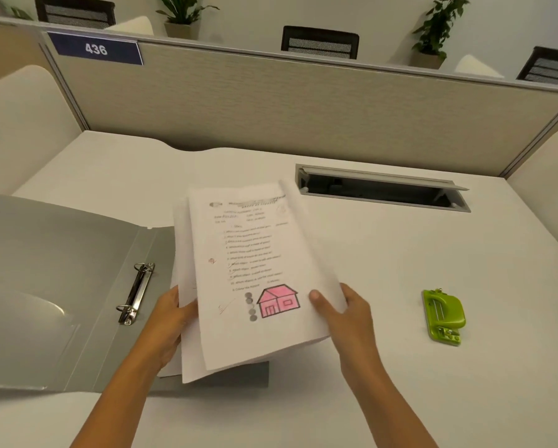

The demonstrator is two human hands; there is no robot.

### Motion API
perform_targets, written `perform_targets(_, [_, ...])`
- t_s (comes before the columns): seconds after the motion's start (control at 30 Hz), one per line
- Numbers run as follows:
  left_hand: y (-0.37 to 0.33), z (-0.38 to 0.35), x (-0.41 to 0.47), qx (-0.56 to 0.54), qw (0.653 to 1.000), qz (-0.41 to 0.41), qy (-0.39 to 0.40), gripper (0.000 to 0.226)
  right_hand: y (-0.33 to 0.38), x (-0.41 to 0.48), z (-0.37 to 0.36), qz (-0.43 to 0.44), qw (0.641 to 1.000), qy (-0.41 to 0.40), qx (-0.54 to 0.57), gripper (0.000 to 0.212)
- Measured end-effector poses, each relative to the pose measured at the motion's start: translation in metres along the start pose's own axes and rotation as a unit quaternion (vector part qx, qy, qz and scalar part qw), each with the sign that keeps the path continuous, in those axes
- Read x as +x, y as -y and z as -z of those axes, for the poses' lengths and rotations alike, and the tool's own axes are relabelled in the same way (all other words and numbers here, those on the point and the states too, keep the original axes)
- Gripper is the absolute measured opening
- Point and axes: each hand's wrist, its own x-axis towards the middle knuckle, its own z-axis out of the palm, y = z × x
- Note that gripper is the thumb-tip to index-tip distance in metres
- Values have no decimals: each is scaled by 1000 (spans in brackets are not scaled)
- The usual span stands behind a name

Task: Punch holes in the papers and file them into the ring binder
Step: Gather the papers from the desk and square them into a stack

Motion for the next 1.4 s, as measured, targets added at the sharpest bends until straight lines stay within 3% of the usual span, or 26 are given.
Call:
perform_targets(0.4, [2, -7, -5, 5, 999, 8, 40, 25, -10, 3, 1, 35, 971, 16, -234, 34])
perform_targets(0.57, [-5, -11, -10, 23, 995, 0, 98, 34, -4, 14, 7, -63, 988, 49, -134, 34])
perform_targets(0.63, [-8, -11, -12, 41, 993, -4, 114, 54, -5, 16, 5, -58, 988, 65, -124, 38])
perform_targets(0.67, [-10, -13, -13, 46, 993, -12, 111, 54, -5, 16, 3, -48, 989, 71, -119, 37])
perform_targets(0.73, [-12, -17, -14, 52, 996, -13, 68, 37, -5, 16, -3, -32, 991, 75, -106, 33])
perform_targets(0.93, [-16, -6, -3, 48, 997, 3, -52, 53, 4, 24, -34, 14, 991, 63, -119, 21])
perform_targets(1.1, [-11, 6, 8, 200, 969, -45, -135, 16, 0, 37, -69, 29, 975, 28, -221, 32])
perform_targets(1.3, [4, 16, 31, 309, 930, -10, -197, 34, -6, 48, -91, -11, 973, 61, -221, 34])
perform_targets(1.4, [6, 15, 34, 309, 932, 1, -190, 33, -9, 48, -95, -27, 979, 71, -189, 32])
